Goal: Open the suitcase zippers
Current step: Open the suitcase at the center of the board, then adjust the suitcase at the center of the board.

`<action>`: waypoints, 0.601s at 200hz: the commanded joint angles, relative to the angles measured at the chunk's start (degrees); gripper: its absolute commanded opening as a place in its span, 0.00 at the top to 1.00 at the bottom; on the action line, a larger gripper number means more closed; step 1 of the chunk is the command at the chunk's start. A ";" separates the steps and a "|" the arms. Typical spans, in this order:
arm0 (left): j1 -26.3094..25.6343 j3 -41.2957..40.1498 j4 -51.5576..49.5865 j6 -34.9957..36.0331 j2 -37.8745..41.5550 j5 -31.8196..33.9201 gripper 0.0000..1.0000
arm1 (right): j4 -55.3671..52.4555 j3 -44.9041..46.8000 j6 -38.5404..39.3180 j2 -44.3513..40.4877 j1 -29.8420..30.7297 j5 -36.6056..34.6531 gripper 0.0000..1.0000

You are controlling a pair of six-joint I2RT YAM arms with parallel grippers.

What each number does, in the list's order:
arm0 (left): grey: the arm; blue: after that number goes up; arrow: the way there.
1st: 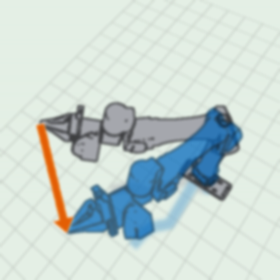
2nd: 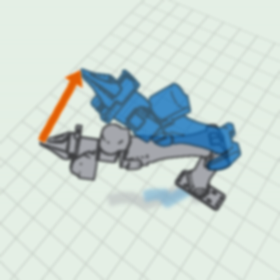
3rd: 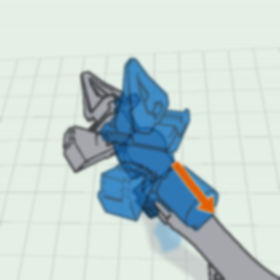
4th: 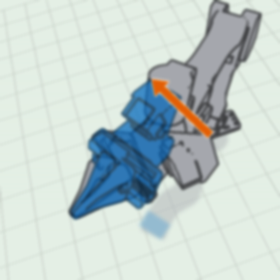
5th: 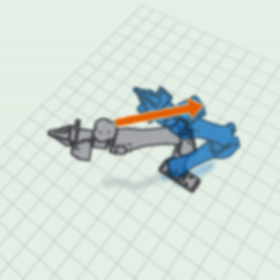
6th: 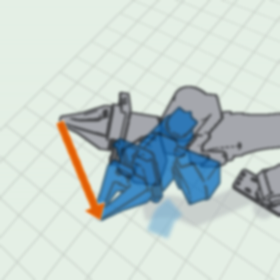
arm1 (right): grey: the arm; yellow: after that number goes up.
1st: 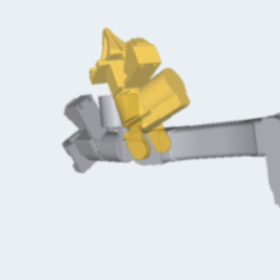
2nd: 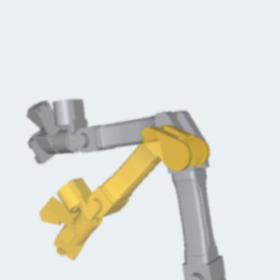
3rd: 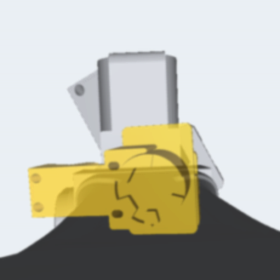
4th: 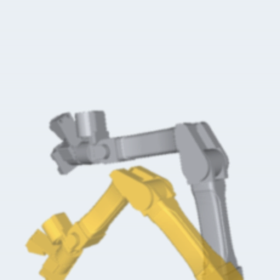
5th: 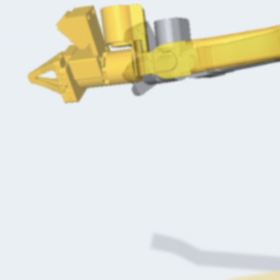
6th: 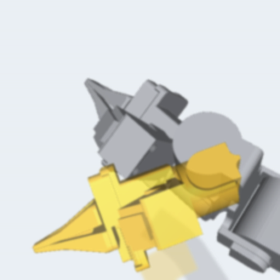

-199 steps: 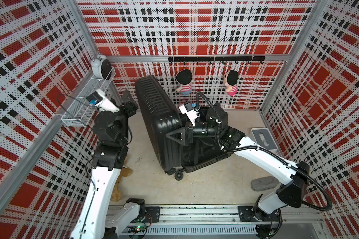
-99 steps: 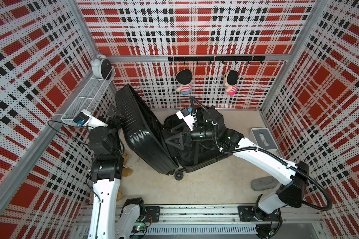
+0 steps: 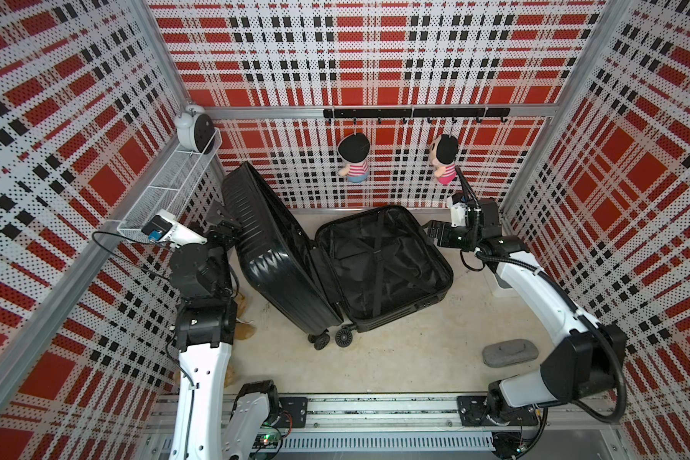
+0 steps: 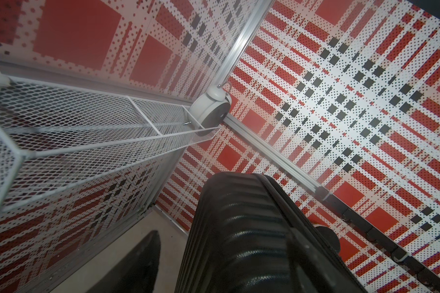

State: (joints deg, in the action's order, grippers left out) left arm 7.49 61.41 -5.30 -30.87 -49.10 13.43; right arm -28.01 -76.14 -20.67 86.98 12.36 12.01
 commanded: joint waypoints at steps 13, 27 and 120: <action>-0.11 -1.77 -4.24 1.32 -2.06 -3.21 0.21 | -7.19 -1.85 6.83 7.05 -0.32 -9.41 0.08; -0.10 -1.68 -4.28 1.34 -2.38 -3.39 0.21 | -8.72 -3.53 7.93 9.61 -0.31 -11.04 0.09; -0.11 -1.55 -4.92 2.13 -2.40 -3.38 0.21 | -11.91 -5.00 8.57 19.37 -0.31 -15.95 0.48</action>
State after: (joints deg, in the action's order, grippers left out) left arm 7.53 61.41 -4.25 -31.44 -49.98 12.56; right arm -37.52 -81.60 -12.88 104.25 11.90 -0.40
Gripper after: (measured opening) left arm 0.792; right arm 0.571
